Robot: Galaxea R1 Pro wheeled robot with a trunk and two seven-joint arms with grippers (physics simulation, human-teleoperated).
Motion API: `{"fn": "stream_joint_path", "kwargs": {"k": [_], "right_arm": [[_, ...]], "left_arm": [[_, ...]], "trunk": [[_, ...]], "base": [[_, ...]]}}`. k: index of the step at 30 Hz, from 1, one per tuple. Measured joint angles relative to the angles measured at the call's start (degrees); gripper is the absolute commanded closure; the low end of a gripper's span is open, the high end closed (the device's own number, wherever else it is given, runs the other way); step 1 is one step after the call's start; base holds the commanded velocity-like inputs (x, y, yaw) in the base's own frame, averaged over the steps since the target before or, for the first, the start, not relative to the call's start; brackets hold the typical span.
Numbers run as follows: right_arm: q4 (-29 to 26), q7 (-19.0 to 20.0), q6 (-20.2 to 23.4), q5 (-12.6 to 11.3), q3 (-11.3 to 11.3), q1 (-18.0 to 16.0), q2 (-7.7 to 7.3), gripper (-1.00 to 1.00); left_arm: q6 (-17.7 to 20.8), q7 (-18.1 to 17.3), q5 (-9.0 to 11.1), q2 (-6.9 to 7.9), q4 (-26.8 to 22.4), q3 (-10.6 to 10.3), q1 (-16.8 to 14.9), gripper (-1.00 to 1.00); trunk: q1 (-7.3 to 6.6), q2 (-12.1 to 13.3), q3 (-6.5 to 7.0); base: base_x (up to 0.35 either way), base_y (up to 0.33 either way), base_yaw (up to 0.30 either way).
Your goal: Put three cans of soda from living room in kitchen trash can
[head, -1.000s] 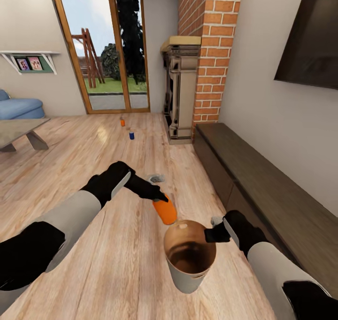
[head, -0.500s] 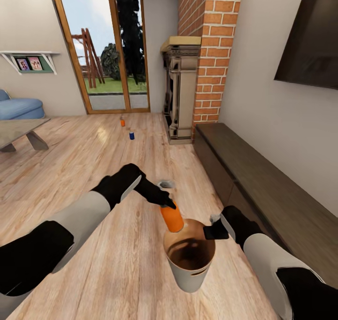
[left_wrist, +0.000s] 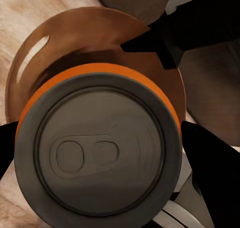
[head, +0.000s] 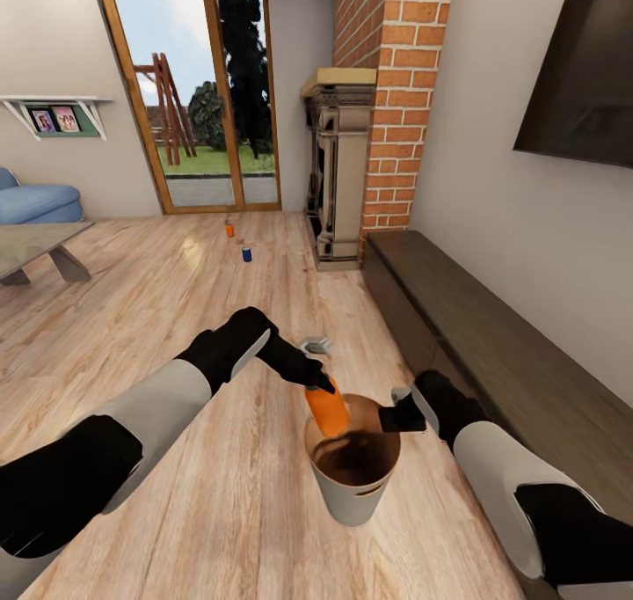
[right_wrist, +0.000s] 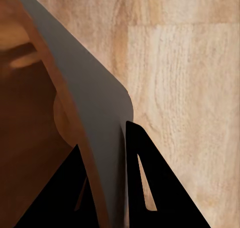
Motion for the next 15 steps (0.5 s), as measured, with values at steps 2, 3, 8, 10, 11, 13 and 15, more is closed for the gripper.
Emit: {"fn": "stream_joint_path", "kwargs": {"k": [2,3,8,10,11,13,15], "right_arm": [[-0.01,0.09,1.21,-0.34,0.14,-0.51,0.02,1.00],[-0.08,0.08,1.51,-0.20,0.13,-0.67,0.03,1.00],[-0.41,0.06,2.49,0.13,0.16,-1.64,0.33,1.00],[-0.48,0.09,2.71,-0.06,0.15,-2.25,0.69,1.00],[-0.52,0.13,2.78,-0.20,0.09,-2.48,0.87,1.00],[-0.52,0.14,2.89,-0.28,0.12,-2.86,1.33,1.00],[-0.58,0.12,2.95,0.15,0.18,-3.34,2.23,1.00]], "left_arm": [[0.00,0.13,0.02,-0.30,0.01,0.00,0.13,1.00],[0.00,0.17,0.00,-0.43,0.05,-0.01,0.17,1.00],[0.00,0.28,0.03,-0.83,0.11,-0.04,0.45,1.00],[0.00,0.30,0.09,-0.93,-0.01,-0.05,0.52,1.00],[0.00,0.31,0.08,-0.97,-0.04,-0.05,0.53,1.00],[0.00,0.31,0.09,-1.04,-0.08,-0.05,0.55,1.00],[0.00,0.47,0.08,-1.11,-0.12,-0.06,0.59,1.00]], "trunk": [[0.00,0.00,-0.01],[0.00,0.00,-0.01],[0.00,0.00,-0.01],[0.00,0.00,-0.01],[0.00,0.00,-0.01],[0.00,0.00,-0.01],[0.00,0.00,-0.01]], "base": [[0.000,0.000,0.000],[0.000,0.000,0.000],[0.000,0.000,0.000],[0.000,0.000,0.000],[0.000,0.000,0.000],[0.000,0.000,0.000],[0.000,0.000,0.000]]}}
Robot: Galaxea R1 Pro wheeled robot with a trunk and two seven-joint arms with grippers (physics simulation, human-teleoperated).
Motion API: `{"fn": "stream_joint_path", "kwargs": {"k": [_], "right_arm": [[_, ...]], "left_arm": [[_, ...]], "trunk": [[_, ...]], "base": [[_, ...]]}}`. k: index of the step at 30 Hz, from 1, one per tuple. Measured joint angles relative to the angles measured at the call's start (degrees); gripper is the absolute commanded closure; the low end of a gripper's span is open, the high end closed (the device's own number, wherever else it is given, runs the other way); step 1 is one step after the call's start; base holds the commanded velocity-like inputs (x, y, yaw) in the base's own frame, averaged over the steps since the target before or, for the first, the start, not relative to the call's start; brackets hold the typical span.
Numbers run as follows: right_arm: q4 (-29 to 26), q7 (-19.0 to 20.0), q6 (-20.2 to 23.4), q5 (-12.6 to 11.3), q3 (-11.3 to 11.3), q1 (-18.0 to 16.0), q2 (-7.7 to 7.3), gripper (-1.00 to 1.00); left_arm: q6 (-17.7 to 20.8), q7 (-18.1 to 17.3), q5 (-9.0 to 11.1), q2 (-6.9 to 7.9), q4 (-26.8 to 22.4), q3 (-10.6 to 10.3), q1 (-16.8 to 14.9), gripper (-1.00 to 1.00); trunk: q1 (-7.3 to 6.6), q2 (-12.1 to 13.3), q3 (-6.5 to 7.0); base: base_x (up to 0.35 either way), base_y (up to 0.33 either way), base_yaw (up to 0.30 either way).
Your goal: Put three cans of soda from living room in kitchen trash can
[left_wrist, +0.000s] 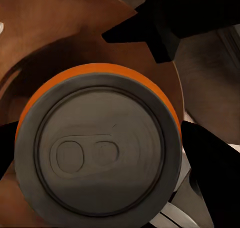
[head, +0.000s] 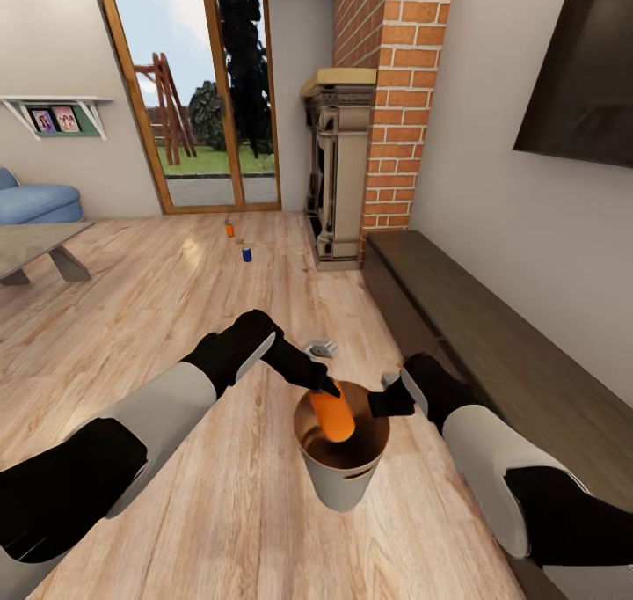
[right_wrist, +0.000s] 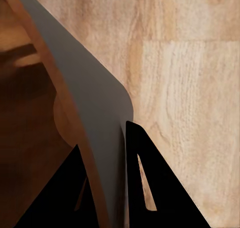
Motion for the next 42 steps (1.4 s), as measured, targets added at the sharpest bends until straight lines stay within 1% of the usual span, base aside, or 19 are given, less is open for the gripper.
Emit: {"fn": "stream_joint_path", "kwargs": {"k": [3,4,8,9,12,14,15,19,23,24,27,28,29,32,36,42], "right_arm": [[-0.02,0.05,0.84,-0.81,-0.07,-0.56,0.85,1.00],[-0.06,-0.02,1.81,-0.35,0.03,-0.96,1.33,1.00],[-0.27,-0.10,3.29,-0.13,-0.02,-1.70,2.00,1.00],[-0.32,-0.17,3.26,0.33,0.02,-2.02,2.35,1.00],[-0.42,-0.14,3.29,-0.16,-0.09,-2.77,2.88,1.00],[-0.41,-0.09,3.36,-0.80,-0.10,-3.02,2.96,1.00],[-0.43,-0.11,3.33,-0.57,-0.10,-3.20,3.00,1.00],[-0.47,-0.21,3.22,0.57,-0.09,-4.10,2.99,1.00],[-0.40,-0.09,3.34,-0.59,-0.20,-4.89,2.99,1.00],[-0.41,-0.09,3.34,-0.58,-0.22,-4.98,2.99,1.00],[-0.23,-0.13,3.31,0.01,-0.08,-5.33,3.04,1.00],[-0.07,-0.10,3.30,0.10,-0.09,-5.46,3.06,1.00],[0.54,-0.08,3.30,-0.02,-0.11,-5.49,3.08,1.00],[1.11,-0.06,3.31,-0.26,-0.11,-5.51,3.10,1.00],[1.28,-0.05,3.31,-0.28,-0.14,-5.54,3.11,1.00],[1.13,-0.04,3.31,-0.26,-0.21,-5.55,3.11,1.00]], "left_arm": [[-0.02,0.59,-0.03,-0.03,-0.02,0.00,0.04,1.00],[-0.04,1.25,-0.04,-0.05,-0.02,-0.01,0.08,1.00],[-0.02,2.57,0.08,-0.06,0.02,-0.01,0.22,1.00],[-0.45,3.02,0.01,-0.06,0.16,-0.02,0.44,1.00],[-2.23,4.57,-0.07,-0.12,0.41,-0.08,1.79,1.00],[-2.67,5.50,0.00,-0.13,0.44,-0.23,2.31,1.00],[-3.11,6.56,-0.15,-0.14,0.45,-0.60,2.82,1.00],[-4.26,8.38,0.05,-0.17,0.29,-1.49,4.59,1.00],[-5.70,9.08,0.04,-0.33,0.23,-1.92,6.24,1.00],[-5.99,9.15,0.01,-0.35,0.25,-2.06,6.51,1.00],[-8.12,9.39,0.23,-0.36,0.49,-3.46,7.28,1.00],[-10.92,10.57,0.07,-0.29,0.65,-4.49,8.36,1.00],[-11.21,11.11,0.50,-0.30,0.69,-4.81,8.80,1.00],[-12.00,12.55,1.39,-0.33,0.67,-5.12,9.58,1.00],[-12.75,13.76,1.37,-0.35,0.17,-5.39,10.21,1.00],[-12.94,14.19,1.37,-0.30,-0.21,-5.46,10.41,1.00]], "trunk": [[0.00,0.00,0.00],[0.00,0.00,0.00],[0.00,0.00,0.00],[0.00,0.00,0.00],[0.00,0.00,0.00],[0.00,0.00,0.00],[0.00,0.00,0.00],[0.00,0.00,0.00],[0.00,0.00,0.00],[0.00,0.00,0.00],[0.00,0.00,0.00],[0.00,0.00,0.00],[0.00,0.00,0.00],[0.00,0.00,0.00],[0.00,0.00,0.00],[0.00,0.00,0.00]], "base": [[0.000,0.000,0.000],[0.000,0.000,0.000],[0.000,0.000,0.000],[0.000,0.000,0.000],[0.000,0.000,0.000],[0.000,0.000,0.000],[0.000,0.000,0.000],[0.000,0.000,0.000],[0.000,0.000,0.000],[0.000,0.000,0.000],[0.000,0.000,0.000],[0.000,0.000,0.000],[0.000,0.000,0.000],[0.000,0.000,0.000],[0.000,0.000,0.000],[0.000,0.000,0.000]]}}
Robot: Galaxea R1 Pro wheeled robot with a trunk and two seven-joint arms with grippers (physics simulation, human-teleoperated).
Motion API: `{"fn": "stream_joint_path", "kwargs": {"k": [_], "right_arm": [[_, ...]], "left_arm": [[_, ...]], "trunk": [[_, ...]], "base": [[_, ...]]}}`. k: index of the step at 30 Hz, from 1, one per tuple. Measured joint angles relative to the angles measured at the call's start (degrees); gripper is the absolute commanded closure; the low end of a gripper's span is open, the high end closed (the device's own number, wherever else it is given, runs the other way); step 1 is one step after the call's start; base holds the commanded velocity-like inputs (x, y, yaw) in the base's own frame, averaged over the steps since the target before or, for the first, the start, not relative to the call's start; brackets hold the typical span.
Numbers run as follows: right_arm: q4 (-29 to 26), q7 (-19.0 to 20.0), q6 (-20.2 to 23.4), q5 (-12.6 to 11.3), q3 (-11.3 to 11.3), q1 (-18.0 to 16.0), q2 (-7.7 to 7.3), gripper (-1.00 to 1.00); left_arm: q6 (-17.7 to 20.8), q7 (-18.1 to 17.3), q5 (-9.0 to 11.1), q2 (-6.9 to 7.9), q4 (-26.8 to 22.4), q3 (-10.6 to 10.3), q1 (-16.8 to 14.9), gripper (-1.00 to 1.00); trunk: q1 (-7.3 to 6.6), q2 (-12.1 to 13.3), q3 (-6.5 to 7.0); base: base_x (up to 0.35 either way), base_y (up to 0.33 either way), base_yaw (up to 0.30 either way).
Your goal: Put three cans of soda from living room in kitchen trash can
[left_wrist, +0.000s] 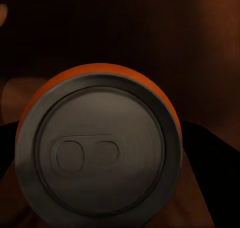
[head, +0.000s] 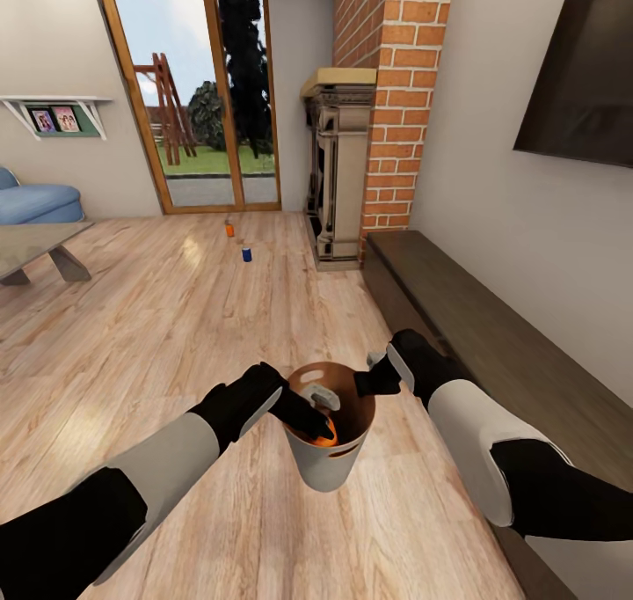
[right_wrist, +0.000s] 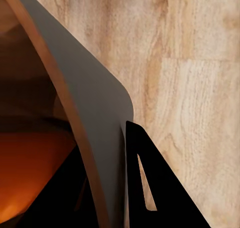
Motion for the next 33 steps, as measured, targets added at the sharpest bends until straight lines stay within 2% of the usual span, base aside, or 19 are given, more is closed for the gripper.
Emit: {"fn": "stream_joint_path", "kwargs": {"k": [7,8,28,30,32,33], "right_arm": [[0.12,0.01,0.02,-0.16,-0.03,0.00,-0.05,1.00],[0.12,0.01,0.02,-0.18,-0.04,0.00,-0.06,1.00],[-0.53,0.02,0.06,-0.61,0.04,0.00,-0.07,1.00],[-0.87,0.04,0.02,-0.33,-0.16,-0.04,-0.14,1.00],[-0.79,0.00,-0.03,0.37,-0.08,-0.03,-0.17,1.00],[-0.74,-0.01,-0.06,0.68,-0.09,-0.03,-0.19,1.00]], "left_arm": [[-0.04,0.06,-0.05,0.00,-0.05,0.03,0.03,1.00],[-0.05,0.06,-0.07,0.00,-0.07,0.04,0.03,-1.00],[-0.22,-0.51,0.17,0.59,-1.05,0.39,0.02,-1.00],[-0.35,-0.58,-0.94,0.67,-2.39,0.27,0.05,-1.00],[-0.16,-0.60,-0.81,0.70,-4.69,0.36,0.05,-1.00],[0.09,-0.61,-0.64,0.79,-7.45,0.48,0.05,-1.00]], "trunk": [[0.00,0.00,0.00],[0.00,0.00,0.00],[0.00,0.00,0.00],[0.00,0.00,0.00],[0.00,0.00,0.00],[-0.01,0.00,0.00]], "base": [[0.000,0.000,0.000],[0.000,0.000,0.000],[0.000,0.000,0.000],[0.000,0.000,0.000],[0.000,0.000,0.000],[0.000,0.000,0.000]]}}
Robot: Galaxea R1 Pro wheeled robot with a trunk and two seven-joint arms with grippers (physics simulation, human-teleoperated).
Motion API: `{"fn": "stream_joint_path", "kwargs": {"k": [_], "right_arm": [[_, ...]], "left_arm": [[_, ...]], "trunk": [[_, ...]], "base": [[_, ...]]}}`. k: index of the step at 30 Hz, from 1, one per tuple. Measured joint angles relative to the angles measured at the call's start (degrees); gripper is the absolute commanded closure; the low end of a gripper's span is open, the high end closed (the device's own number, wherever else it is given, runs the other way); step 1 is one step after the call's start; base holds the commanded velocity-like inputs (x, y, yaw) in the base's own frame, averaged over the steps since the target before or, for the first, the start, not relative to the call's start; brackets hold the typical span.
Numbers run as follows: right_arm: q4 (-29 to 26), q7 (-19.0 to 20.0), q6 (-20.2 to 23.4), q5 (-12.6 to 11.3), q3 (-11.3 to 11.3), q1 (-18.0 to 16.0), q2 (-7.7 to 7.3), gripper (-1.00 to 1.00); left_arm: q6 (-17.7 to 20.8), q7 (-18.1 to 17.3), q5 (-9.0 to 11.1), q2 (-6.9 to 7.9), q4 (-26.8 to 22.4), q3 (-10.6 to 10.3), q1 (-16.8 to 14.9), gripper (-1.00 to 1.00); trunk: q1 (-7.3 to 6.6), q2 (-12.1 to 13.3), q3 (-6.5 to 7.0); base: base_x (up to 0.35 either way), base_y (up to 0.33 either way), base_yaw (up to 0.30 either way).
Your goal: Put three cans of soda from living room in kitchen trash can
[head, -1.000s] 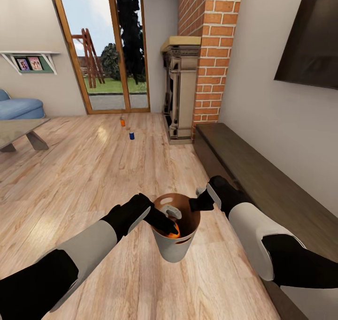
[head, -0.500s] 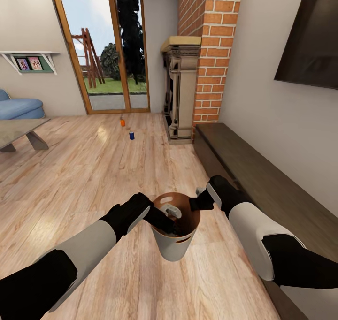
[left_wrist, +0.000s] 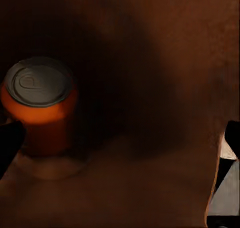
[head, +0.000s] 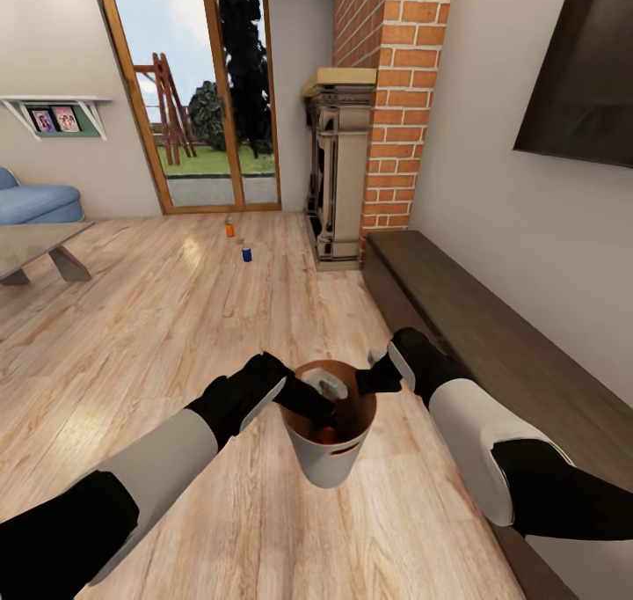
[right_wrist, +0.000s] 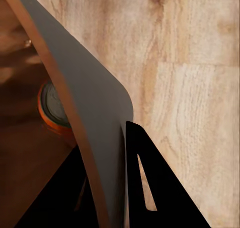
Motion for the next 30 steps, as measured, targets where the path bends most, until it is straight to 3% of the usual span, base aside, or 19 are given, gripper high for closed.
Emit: {"fn": "stream_joint_path", "kwargs": {"k": [2,4,6,13,19,21,28,29,30], "right_arm": [[0.03,0.00,0.00,0.02,-0.03,0.00,-0.01,1.00],[0.06,0.01,0.05,-0.51,-0.11,0.00,-0.02,1.00],[0.07,-0.02,0.07,-0.76,-0.16,0.00,-0.02,1.00],[0.16,-0.06,0.04,-0.38,-0.13,0.07,-0.06,1.00],[0.17,-0.07,0.03,-0.21,-0.14,0.08,-0.12,1.00],[0.17,-0.06,0.04,-0.27,-0.14,0.09,-0.18,1.00],[0.14,0.00,0.03,-0.21,-0.19,0.28,-0.48,1.00],[0.13,0.03,0.03,-0.18,-0.21,0.33,-0.53,1.00],[0.08,0.10,0.04,-0.26,-0.25,0.43,-0.64,1.00]], "left_arm": [[0.22,0.04,-0.06,0.52,-2.88,0.11,0.01,-1.00],[0.71,0.10,0.02,1.94,-6.51,0.21,0.01,-1.00],[1.08,0.14,0.08,4.55,-11.00,0.93,0.00,-1.00],[0.94,0.16,0.10,8.55,-15.35,5.14,0.06,-1.00],[0.67,0.07,0.12,11.13,-16.12,7.63,0.09,-1.00],[0.55,0.00,0.13,12.81,-16.82,9.30,0.40,-1.00],[-1.16,1.26,-0.22,18.44,-22.45,14.86,6.62,-1.00],[-1.90,1.94,-0.28,19.34,-23.56,15.98,8.20,-1.00],[-3.96,3.86,-0.46,20.96,-25.85,18.76,11.75,-1.00]], "trunk": [[0.00,0.00,0.00],[0.00,0.00,0.00],[0.00,0.00,0.00],[0.00,0.00,0.00],[0.00,0.00,0.00],[0.00,0.00,0.00],[0.01,0.00,-0.01],[0.01,0.00,-0.01],[0.01,0.00,-0.01]], "base": [[0.000,0.000,0.000],[0.000,0.000,0.000],[0.000,0.000,0.000],[0.000,0.000,0.000],[0.000,0.000,0.000],[0.000,0.000,0.000],[0.000,0.000,0.000],[0.000,0.000,0.000],[0.000,0.000,0.000]]}}
